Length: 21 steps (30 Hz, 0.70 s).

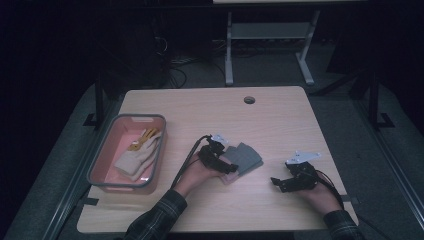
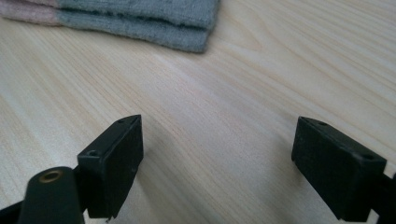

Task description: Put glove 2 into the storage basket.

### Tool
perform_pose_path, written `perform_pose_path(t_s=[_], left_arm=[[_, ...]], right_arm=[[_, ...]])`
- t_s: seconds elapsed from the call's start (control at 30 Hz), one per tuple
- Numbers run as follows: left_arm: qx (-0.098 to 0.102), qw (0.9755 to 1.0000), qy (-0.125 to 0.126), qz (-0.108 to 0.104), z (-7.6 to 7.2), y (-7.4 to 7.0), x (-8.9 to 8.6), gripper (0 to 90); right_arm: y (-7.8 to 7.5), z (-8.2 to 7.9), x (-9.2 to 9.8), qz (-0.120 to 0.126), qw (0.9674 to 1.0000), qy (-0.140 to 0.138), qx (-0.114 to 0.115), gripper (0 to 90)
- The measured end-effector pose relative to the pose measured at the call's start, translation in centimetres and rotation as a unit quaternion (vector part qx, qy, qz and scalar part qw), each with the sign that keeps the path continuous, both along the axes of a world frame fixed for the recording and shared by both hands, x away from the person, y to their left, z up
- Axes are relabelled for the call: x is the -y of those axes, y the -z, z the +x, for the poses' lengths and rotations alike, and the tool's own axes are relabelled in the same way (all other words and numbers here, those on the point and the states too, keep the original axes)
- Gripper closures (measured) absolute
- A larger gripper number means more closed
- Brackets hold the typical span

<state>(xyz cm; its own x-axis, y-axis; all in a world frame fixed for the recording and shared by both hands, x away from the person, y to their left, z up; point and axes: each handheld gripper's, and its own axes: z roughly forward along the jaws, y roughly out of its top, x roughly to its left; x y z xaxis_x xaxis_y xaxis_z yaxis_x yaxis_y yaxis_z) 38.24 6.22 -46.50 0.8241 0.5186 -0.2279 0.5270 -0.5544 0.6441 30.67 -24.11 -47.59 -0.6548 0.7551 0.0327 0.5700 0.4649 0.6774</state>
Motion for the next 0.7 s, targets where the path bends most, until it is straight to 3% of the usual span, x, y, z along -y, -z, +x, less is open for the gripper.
perform_pose_path(t_s=[0.13, 0.23, 0.27, 0.3, 0.47, 0.7], left_arm=[[-0.007, 0.9998, 0.017, -0.003, 0.0, -0.1, 0.0, 29.0], [-0.024, 0.9993, 0.027, -0.014, 0.0, -0.1, 0.0, 44.3], [-0.030, 0.9988, 0.033, -0.018, 0.0, -0.1, 0.0, 44.3], [-0.032, 0.9985, 0.040, -0.019, 0.0, -0.2, -0.1, 52.3], [-0.020, 0.9983, 0.053, -0.013, -0.5, -0.5, 0.3, 58.5], [-0.027, 0.9981, 0.053, -0.020, -0.3, -1.2, -0.2, 62.4]], right_arm=[[0.1, 0.1, 0.0, 0.002, 1.0000, -0.001, 0.004, 16.3], [0.1, 0.0, 0.0, 0.006, 1.0000, 0.002, 0.004, 16.3], [0.1, 0.0, 0.0, 0.006, 1.0000, 0.002, 0.004, 16.3], [0.2, 0.0, 0.1, 0.009, 0.9999, -0.001, 0.009, 16.2], [0.5, -0.2, 0.2, 0.020, 0.9996, 0.000, 0.018, 14.5], [0.6, -0.2, 0.3, 0.024, 0.9995, 0.000, 0.022, 13.9]])
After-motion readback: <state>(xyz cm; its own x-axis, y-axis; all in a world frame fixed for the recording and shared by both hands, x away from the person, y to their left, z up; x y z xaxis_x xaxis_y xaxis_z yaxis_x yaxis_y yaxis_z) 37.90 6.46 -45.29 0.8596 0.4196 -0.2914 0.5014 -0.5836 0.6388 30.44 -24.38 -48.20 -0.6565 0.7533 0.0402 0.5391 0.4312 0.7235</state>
